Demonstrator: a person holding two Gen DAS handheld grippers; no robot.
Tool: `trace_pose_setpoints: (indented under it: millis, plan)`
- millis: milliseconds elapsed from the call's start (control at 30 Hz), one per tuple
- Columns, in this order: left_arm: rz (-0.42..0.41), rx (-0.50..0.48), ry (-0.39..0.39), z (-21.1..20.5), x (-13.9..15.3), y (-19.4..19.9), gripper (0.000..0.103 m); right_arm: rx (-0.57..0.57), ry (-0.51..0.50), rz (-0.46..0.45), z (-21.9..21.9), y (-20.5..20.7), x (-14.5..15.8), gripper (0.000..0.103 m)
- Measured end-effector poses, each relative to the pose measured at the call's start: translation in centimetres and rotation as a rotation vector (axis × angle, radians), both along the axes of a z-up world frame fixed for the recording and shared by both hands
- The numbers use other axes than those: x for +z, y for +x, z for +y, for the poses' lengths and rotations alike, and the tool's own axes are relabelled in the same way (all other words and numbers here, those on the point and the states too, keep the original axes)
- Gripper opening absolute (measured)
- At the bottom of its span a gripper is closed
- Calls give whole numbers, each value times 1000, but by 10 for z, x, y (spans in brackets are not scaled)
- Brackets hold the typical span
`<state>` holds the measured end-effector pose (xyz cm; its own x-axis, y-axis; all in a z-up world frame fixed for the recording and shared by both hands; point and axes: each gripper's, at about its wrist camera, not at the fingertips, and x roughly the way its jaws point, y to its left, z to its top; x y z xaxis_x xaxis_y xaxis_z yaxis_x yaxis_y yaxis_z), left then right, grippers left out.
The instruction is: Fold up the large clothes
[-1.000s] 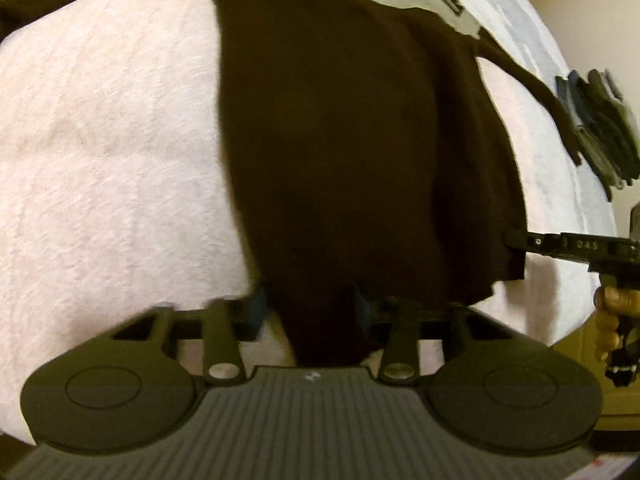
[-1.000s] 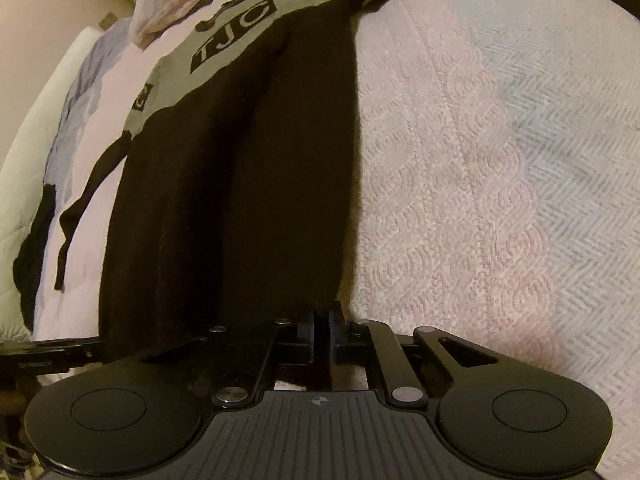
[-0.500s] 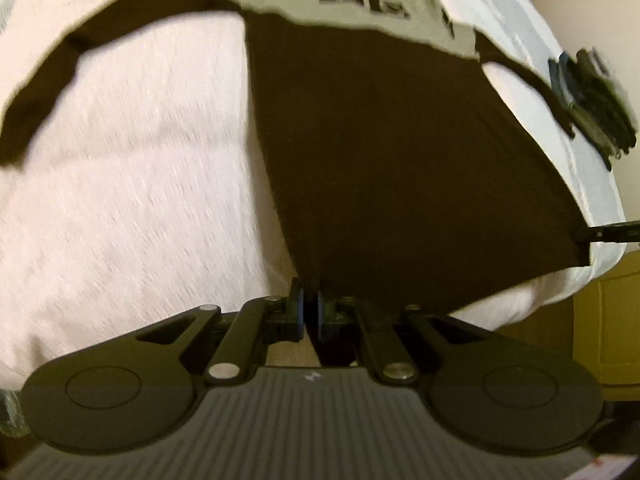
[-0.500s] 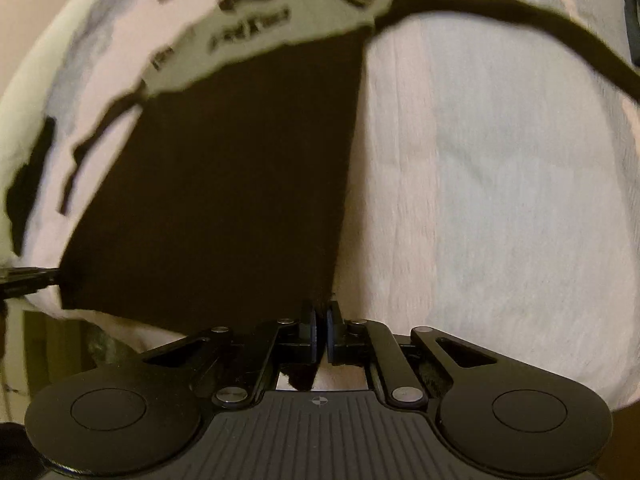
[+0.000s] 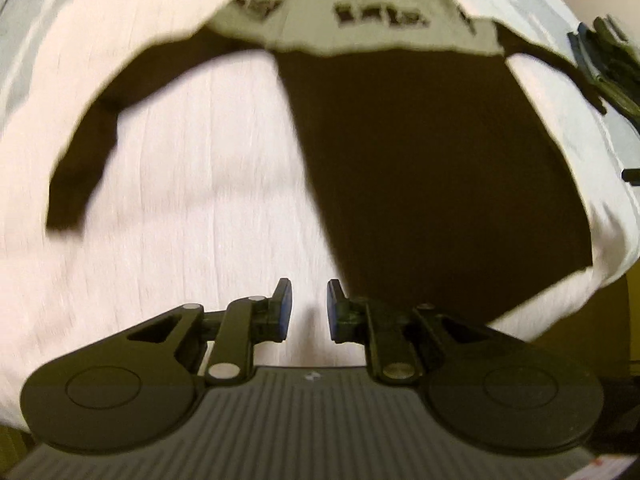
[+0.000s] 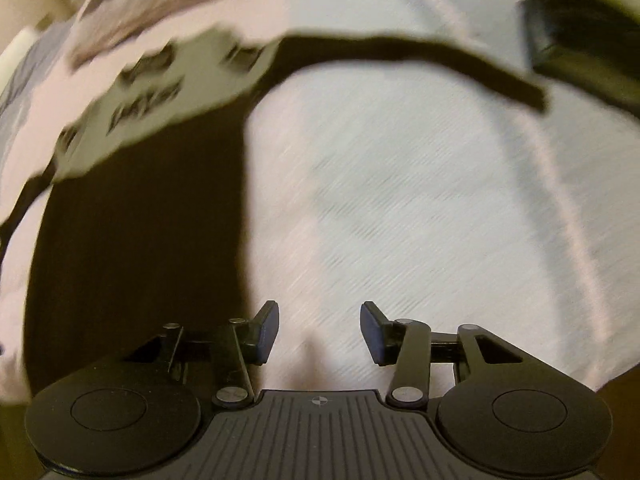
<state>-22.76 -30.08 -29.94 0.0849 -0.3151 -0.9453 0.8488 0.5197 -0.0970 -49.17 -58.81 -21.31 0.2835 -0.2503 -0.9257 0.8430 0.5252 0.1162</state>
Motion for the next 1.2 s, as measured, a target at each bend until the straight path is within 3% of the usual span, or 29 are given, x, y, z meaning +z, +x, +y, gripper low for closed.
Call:
trace_pose_setpoints:
  millis: [200,367,600,800,867,900,1100,1200]
  plan:
    - [-51,-39,-90,-76,33,-8,15,-17,-138,-8,-85,-29,17,43]
    - [-77,-83,-118,-181,28,-35,22,42,-197,-17,-178,-67,3,45]
    - [-36,-108,-88,-322,-4,-89,23,38,-168,-73,-306,-110,-52,48]
    - [-12,-222,-77,-394,-16,-130,28,106,-21,-185,-352,-118,-95,49]
    - [-13,-239,-69,-405,-16,-133,28,139,-12,-220,-351,-119,-90,14]
    - [-16,-244,-65,-409,-17,-133,28,143,-15,-221,-349,-121,-85,1]
    - [-41,-251,-67,-419,-13,-125,28,116,41,-290,-323,-137,-22,1]
    - [-50,-253,-81,-422,-7,-120,28,103,140,-449,-309,-147,30,1]
